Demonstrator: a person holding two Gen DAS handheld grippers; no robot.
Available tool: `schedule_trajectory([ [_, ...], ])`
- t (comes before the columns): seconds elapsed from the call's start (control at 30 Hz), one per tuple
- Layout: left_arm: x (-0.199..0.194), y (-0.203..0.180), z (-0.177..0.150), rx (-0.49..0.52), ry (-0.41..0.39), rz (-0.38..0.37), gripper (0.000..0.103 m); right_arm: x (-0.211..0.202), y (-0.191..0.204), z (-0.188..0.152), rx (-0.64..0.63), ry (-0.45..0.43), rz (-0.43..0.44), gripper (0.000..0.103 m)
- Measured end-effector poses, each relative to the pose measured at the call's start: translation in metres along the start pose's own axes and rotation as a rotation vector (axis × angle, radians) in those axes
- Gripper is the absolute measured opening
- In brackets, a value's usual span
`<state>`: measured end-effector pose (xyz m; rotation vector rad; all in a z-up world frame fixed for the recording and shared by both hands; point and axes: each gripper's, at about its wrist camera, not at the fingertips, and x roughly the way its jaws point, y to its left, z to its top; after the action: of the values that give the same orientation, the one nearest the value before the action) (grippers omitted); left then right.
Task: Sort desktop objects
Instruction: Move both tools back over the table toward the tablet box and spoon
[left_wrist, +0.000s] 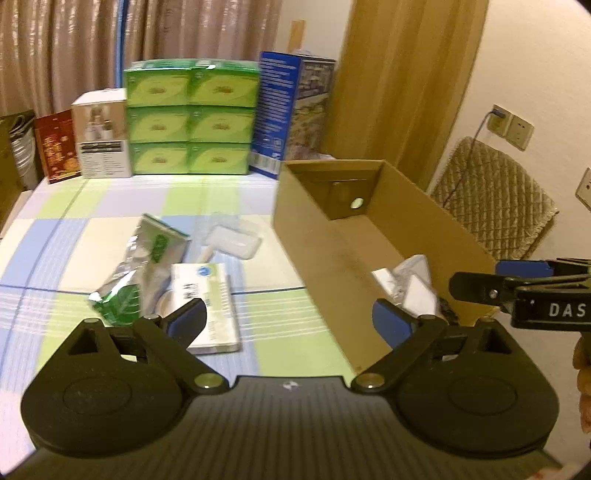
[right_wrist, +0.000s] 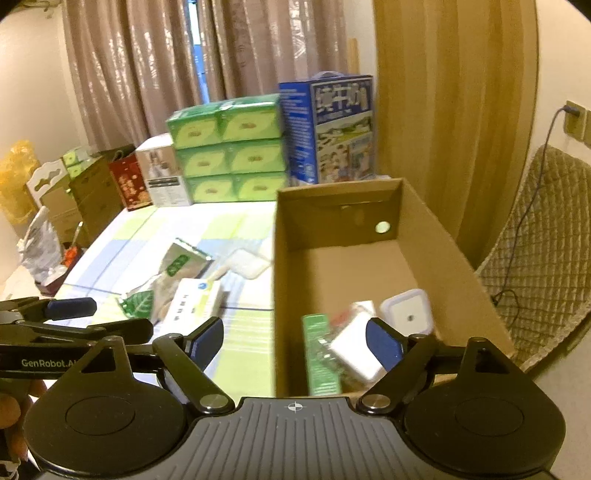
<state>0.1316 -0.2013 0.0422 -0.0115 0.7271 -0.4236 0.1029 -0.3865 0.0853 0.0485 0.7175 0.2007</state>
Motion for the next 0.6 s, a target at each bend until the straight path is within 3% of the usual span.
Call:
schedule_trajectory([
  [0.6,-0.058,0.107,-0.052,-0.061,0.0,0.187,0.098,0.009,0.083,-0.024,-0.054,0.018,0.094,0.093],
])
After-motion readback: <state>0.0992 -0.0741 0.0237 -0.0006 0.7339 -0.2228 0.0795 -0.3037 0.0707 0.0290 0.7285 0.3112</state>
